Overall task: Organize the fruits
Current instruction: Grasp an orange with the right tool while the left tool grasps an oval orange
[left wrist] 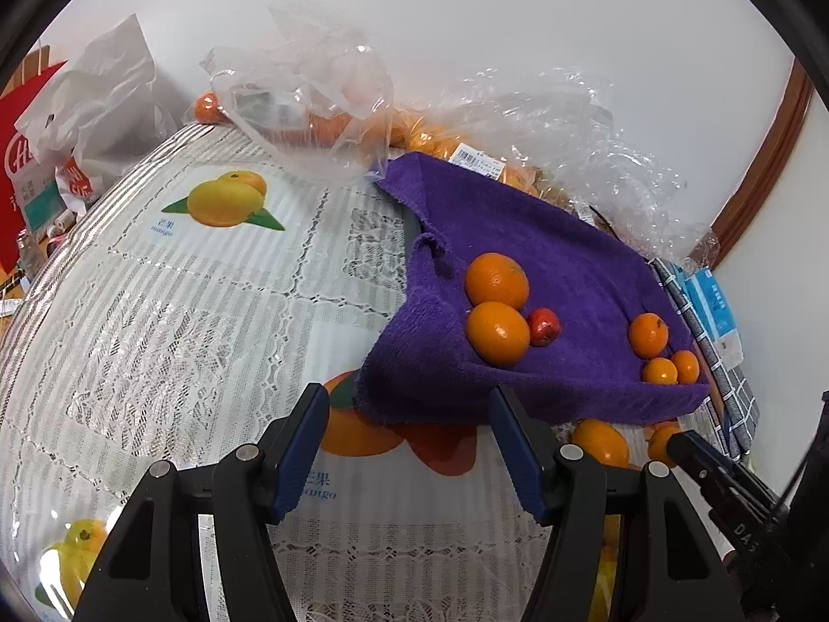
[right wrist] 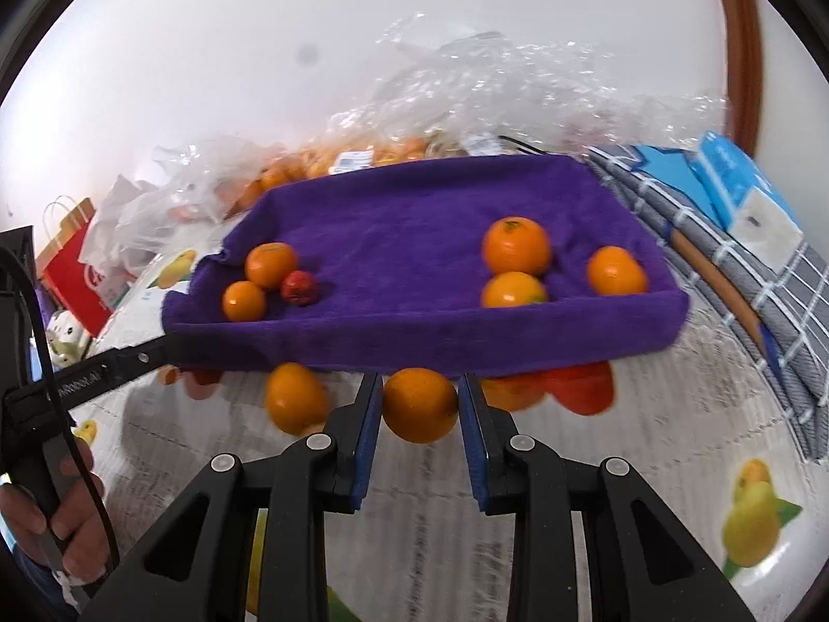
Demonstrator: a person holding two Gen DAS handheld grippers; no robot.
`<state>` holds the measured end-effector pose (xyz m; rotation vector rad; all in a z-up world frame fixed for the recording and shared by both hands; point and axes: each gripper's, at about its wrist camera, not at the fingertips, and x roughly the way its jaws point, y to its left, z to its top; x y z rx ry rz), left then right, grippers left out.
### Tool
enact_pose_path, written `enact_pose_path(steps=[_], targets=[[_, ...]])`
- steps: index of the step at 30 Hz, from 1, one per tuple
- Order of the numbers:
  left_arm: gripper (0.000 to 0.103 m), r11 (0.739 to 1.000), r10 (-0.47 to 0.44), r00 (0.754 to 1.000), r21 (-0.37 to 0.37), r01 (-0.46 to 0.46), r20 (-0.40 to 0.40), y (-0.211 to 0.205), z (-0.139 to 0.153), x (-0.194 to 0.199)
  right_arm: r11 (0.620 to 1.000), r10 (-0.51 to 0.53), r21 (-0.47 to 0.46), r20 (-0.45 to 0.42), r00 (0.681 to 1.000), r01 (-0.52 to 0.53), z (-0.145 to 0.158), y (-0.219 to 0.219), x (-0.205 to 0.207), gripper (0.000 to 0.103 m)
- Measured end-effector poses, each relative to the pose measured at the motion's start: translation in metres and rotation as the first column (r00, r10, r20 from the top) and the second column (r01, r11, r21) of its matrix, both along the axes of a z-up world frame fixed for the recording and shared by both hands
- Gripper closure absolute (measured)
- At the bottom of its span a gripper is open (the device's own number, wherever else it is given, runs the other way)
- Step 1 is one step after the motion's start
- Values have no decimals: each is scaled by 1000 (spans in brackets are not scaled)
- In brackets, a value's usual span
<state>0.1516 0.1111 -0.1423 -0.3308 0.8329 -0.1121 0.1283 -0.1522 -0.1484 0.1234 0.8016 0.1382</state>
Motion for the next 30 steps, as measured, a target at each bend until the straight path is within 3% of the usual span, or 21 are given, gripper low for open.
enact_pose_path(steps=[8,14,24,30], targets=[[42,999,-22,1000,27,22,2,-6,-1,-1,1000,-16,15,-24,1000,16,-14,-7,-2,69],[43,997,-25,999,67,23,30,-11,3,-8,999,11,-30,-62,998,-13,-19,2,7,70],[43,994,-95,995,-53,94,-24,-9,-7,-25,1000,2,-24,17,1000,-2,0,-15,-10,70],[43,986,-165,986,-30,164,-30,-28,-9,-38,999,-37,14,54,998,36,15,-37,-17,70]])
